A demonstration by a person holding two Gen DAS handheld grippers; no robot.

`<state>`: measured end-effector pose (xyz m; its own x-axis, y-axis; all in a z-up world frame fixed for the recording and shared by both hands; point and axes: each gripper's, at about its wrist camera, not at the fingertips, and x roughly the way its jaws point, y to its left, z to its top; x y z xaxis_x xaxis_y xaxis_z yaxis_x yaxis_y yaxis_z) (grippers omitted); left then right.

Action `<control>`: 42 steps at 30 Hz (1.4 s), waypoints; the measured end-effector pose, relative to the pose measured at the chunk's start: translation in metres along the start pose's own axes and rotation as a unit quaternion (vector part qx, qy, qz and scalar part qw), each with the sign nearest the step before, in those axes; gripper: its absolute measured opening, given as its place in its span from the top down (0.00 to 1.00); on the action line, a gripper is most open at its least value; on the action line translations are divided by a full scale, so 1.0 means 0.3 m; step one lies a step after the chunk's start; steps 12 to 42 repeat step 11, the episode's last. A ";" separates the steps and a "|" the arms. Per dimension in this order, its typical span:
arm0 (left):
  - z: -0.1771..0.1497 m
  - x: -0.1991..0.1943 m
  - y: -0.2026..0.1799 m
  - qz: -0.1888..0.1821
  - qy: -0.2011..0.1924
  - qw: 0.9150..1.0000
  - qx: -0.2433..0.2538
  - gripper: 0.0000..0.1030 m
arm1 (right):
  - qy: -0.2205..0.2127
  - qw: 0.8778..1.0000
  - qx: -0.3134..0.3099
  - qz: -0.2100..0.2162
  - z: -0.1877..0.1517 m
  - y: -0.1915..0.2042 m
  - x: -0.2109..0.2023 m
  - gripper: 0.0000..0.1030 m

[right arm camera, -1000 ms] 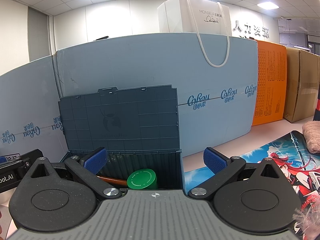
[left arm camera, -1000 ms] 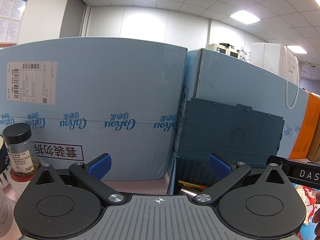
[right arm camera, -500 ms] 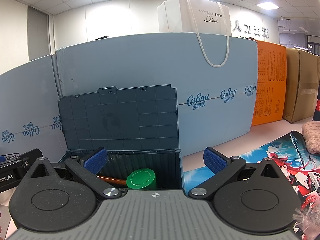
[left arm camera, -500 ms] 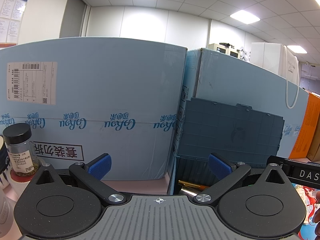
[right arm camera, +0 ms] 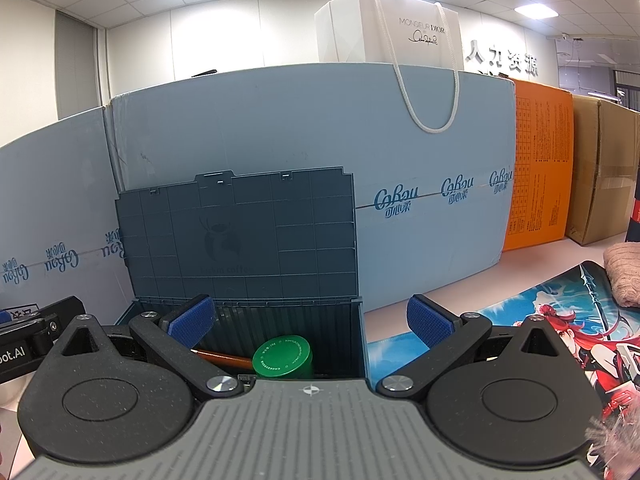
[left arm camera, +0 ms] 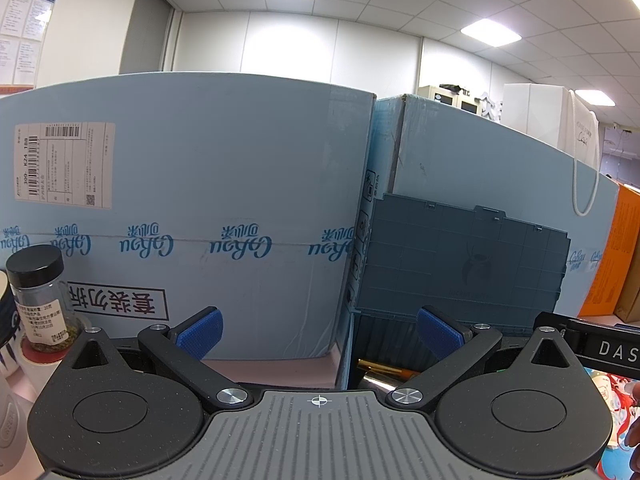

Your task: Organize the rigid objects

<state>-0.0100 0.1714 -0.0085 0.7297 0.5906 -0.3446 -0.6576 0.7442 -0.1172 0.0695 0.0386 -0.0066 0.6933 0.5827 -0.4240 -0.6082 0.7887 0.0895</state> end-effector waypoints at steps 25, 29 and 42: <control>-0.002 0.005 -0.004 0.001 0.003 1.000 0.001 0.00 | -0.001 1.000 0.000 0.000 0.000 0.001 0.000 0.00; -0.002 0.005 -0.004 0.001 0.003 1.000 0.001 0.00 | -0.001 1.000 0.000 0.000 0.000 0.001 0.000 0.00; -0.002 0.005 -0.004 0.001 0.003 1.000 0.001 0.00 | -0.001 1.000 0.000 0.000 0.000 0.001 0.000 0.00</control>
